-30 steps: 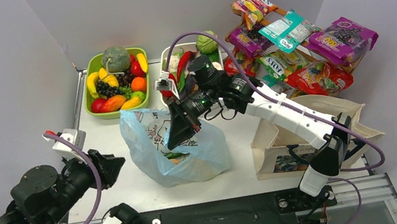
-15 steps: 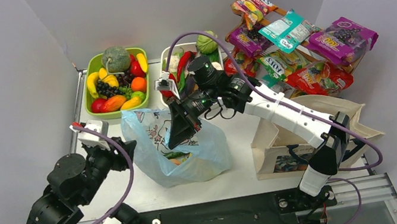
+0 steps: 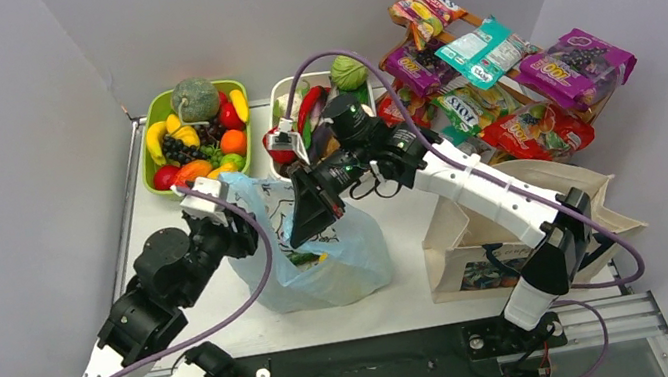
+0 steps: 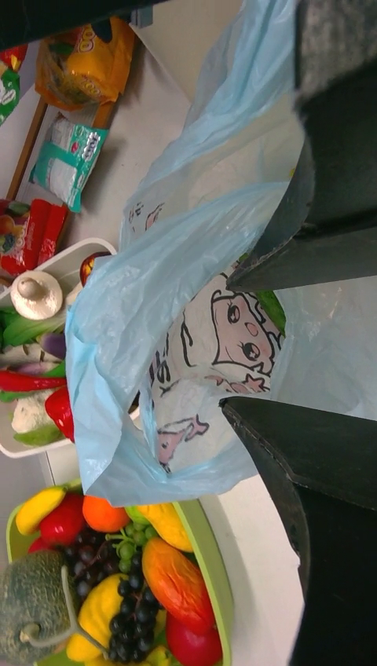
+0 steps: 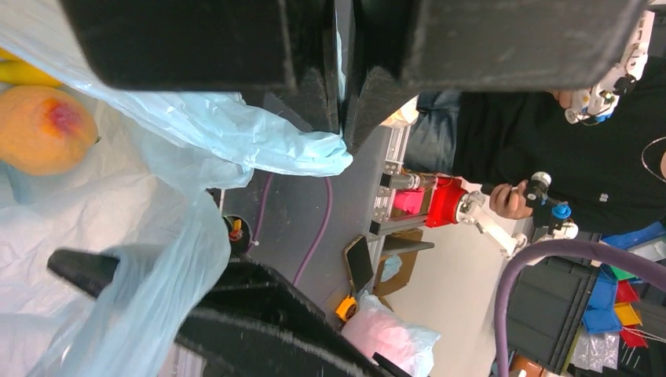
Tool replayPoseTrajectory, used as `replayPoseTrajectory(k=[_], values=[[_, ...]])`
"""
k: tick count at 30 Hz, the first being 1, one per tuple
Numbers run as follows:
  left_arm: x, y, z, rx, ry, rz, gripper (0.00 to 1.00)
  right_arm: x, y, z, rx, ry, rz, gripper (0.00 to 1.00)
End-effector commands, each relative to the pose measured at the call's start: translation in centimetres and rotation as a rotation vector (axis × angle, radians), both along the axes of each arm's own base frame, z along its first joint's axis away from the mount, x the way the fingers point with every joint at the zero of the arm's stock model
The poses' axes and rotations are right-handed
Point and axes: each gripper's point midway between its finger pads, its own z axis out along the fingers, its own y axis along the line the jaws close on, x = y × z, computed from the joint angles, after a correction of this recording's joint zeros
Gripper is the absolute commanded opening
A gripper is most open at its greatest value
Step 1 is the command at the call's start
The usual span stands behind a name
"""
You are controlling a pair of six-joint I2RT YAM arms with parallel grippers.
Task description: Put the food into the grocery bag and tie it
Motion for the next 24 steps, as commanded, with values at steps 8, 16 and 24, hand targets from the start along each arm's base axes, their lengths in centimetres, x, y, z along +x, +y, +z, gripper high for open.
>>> replayPoseTrajectory(k=[8,16,24], values=[[-2.1,-7.9,4.8,-0.233,-0.164,-0.419,0.61,0.5,-2.8,2.2,0.105,-0.077,-0.009,0.0],[-6.0,-10.8,4.2,-0.341,-0.119,-0.683,0.62,-0.4,-4.8,1.9,0.117,-0.087,-0.015,0.0],[-7.6,-10.8,4.3,-0.412,-0.156,-0.743,0.65,-1.3,-5.7,1.3,0.115,-0.073,0.0,0.0]])
